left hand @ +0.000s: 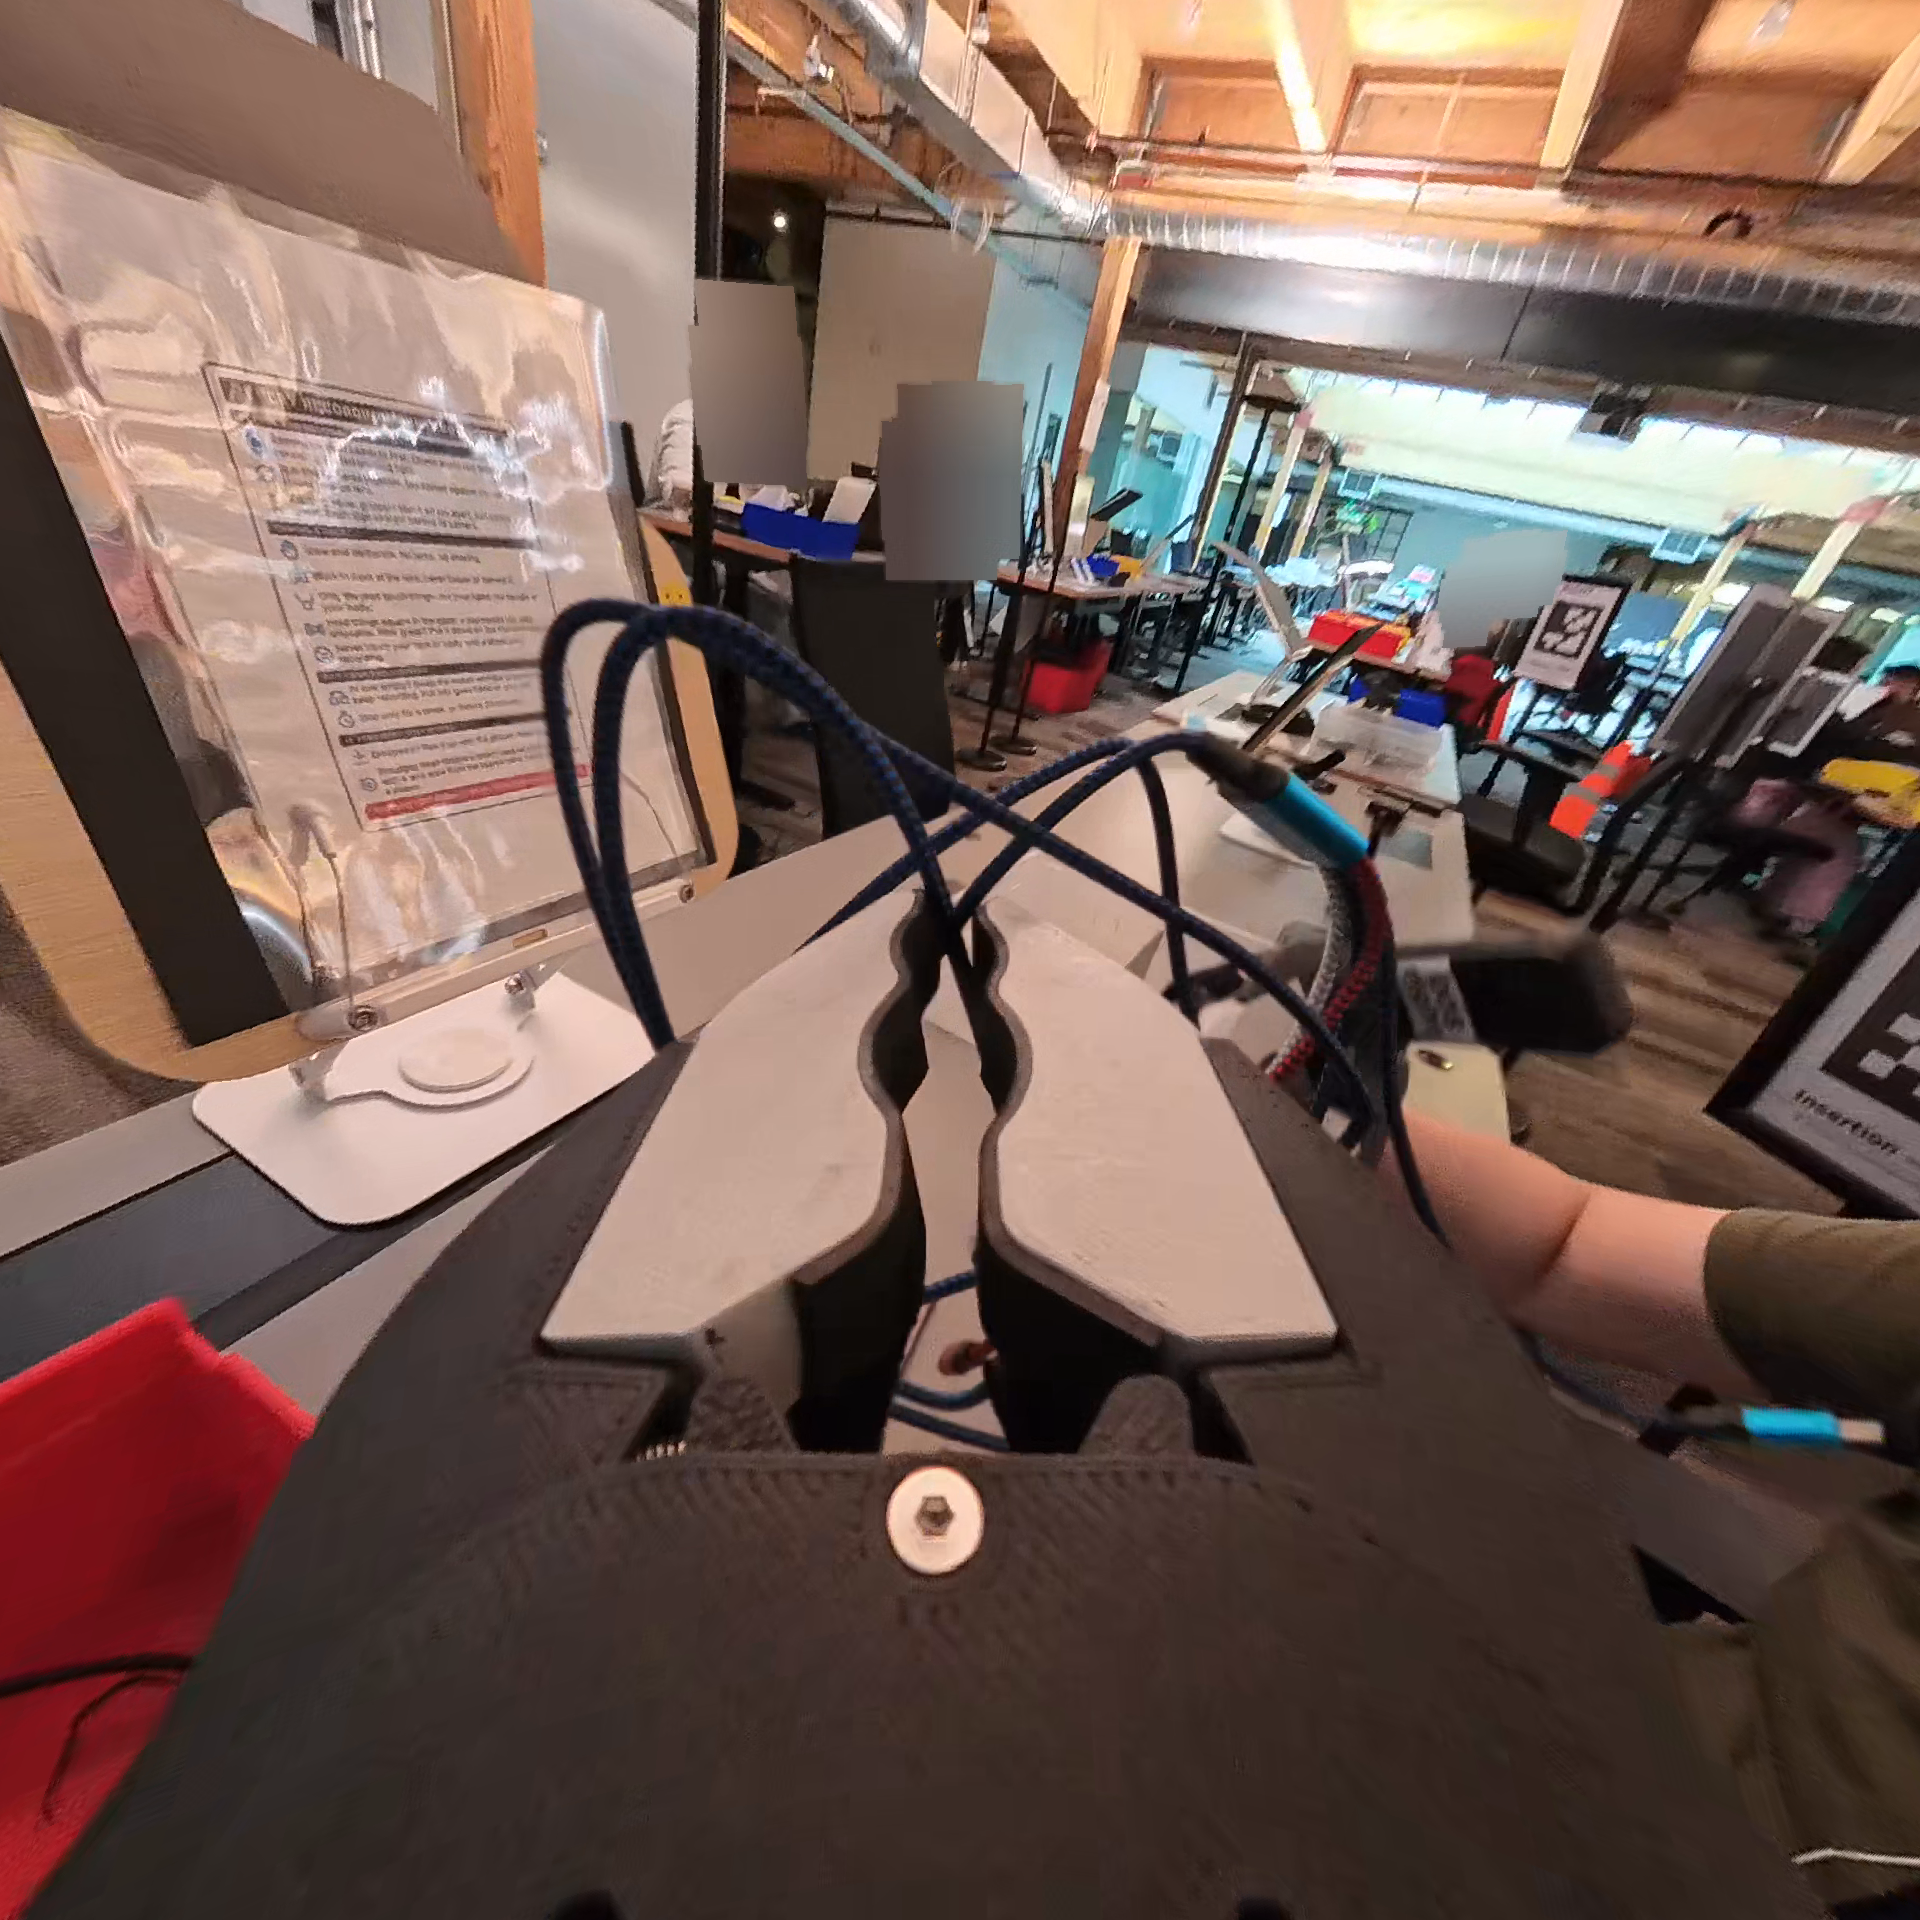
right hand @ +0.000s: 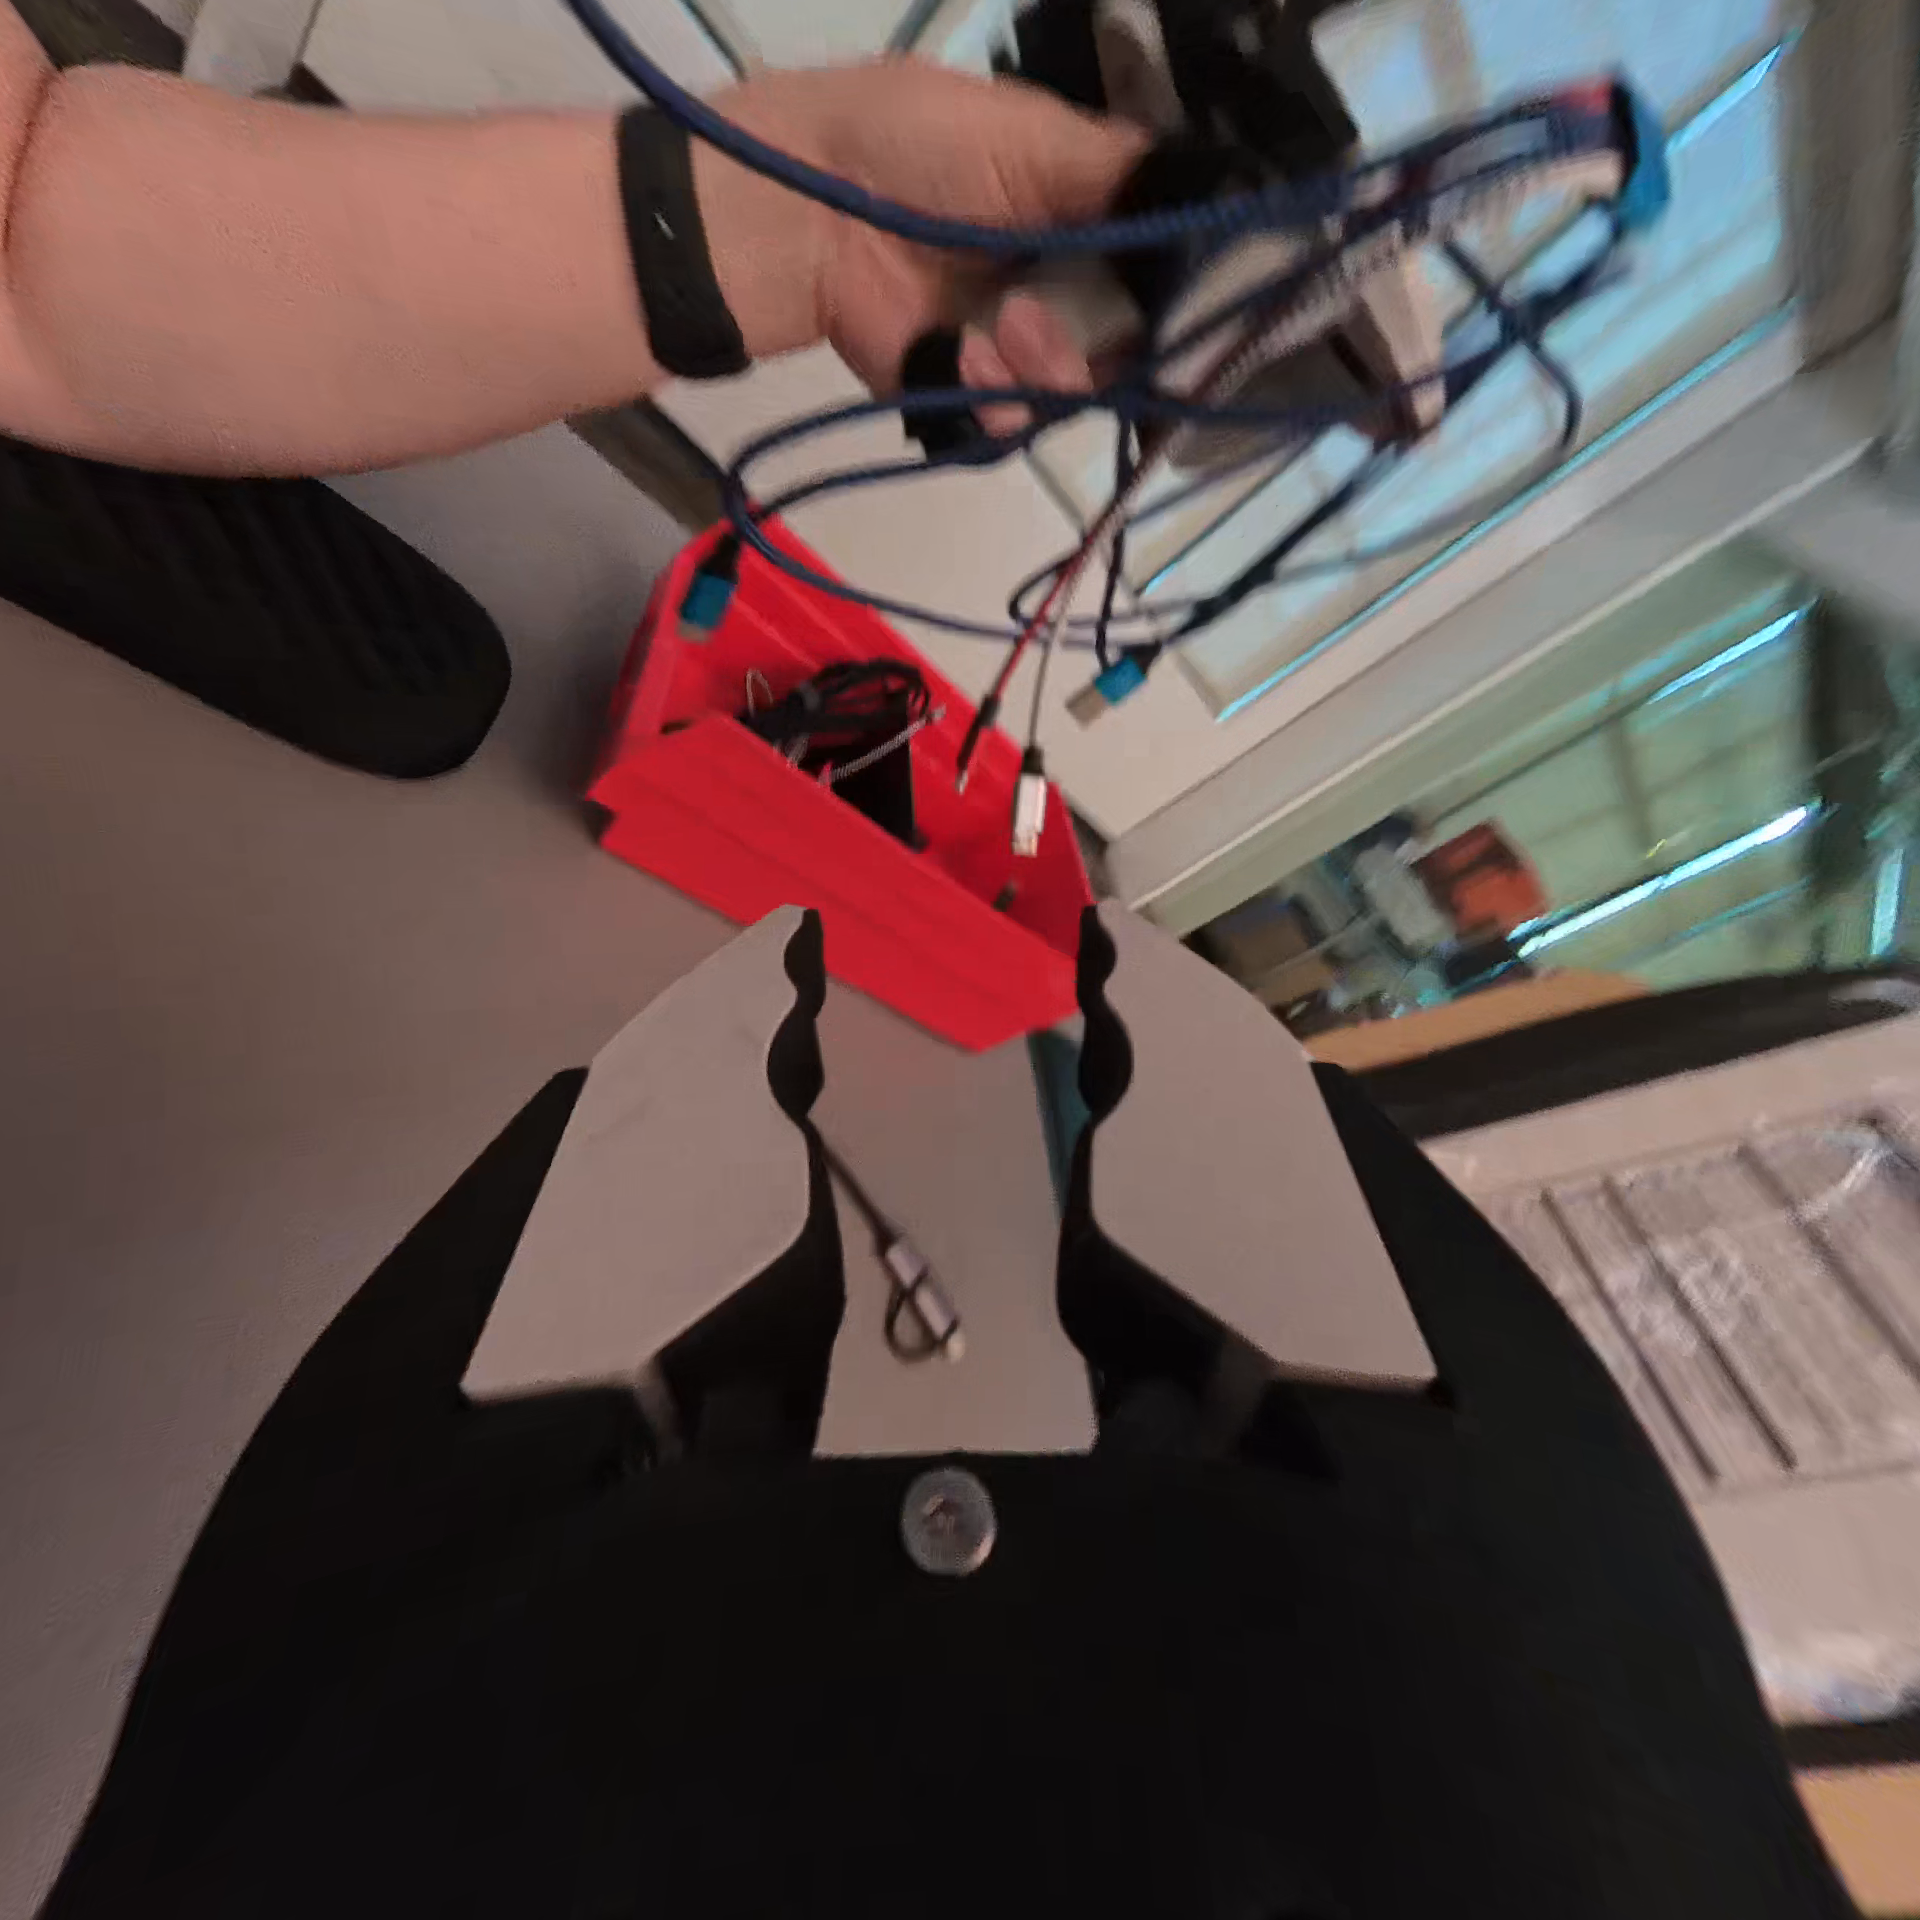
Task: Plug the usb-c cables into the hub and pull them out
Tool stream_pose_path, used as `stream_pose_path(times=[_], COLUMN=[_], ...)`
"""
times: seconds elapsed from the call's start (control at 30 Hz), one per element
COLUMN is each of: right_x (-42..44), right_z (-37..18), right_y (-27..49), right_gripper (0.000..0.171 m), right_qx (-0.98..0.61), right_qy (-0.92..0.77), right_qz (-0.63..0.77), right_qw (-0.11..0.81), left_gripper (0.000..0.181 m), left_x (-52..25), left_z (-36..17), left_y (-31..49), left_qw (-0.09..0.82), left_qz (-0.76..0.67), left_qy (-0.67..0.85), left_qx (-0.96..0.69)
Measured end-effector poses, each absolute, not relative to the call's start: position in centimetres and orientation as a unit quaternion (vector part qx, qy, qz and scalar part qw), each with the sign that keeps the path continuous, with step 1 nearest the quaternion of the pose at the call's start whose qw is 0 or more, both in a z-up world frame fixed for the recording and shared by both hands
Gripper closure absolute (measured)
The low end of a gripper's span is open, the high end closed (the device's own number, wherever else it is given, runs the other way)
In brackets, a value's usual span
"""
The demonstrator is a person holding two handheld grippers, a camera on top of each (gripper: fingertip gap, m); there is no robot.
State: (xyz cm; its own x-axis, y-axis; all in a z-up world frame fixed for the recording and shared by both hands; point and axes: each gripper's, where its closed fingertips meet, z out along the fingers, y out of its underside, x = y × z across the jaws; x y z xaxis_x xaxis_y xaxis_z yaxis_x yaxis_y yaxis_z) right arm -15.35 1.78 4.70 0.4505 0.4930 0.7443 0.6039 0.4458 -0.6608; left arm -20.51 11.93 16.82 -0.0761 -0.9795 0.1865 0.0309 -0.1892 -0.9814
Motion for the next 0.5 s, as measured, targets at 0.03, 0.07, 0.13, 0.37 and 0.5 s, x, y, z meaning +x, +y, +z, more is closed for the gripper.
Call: stream_pose_path(times=[0.03,0.07,0.13,0.37,0.5], right_x=[-16.5,-17.6,-19.6,-24.5,-25.5], right_z=[4.8,4.8,5.1,6.2,7.2], right_y=[1.4,1.1,0.4,-2.5,-4.0], right_gripper=[0.120,0.117,0.113,0.115,0.128], right_qx=[-0.500,-0.476,-0.433,-0.346,-0.316], right_qy=[-0.526,-0.528,-0.529,-0.538,-0.530], right_qz=[-0.046,-0.055,-0.087,-0.140,-0.136], right_qw=[0.687,0.701,0.725,0.756,0.775], left_gripper=[0.177,0.177,0.177,0.177,0.177], left_x=[-20.8,-21.0,-21.2,-20.2,-19.1], left_z=[17.0,17.2,17.3,17.0,16.4], left_y=[12.0,12.1,12.4,11.5,10.7], left_qw=[0.439,0.436,0.435,0.413,0.394], left_qz=[-0.581,-0.589,-0.594,-0.609,-0.613], left_qy=[0.453,0.449,0.442,0.447,0.457], left_qx=[-0.514,-0.512,-0.512,-0.509,-0.510])
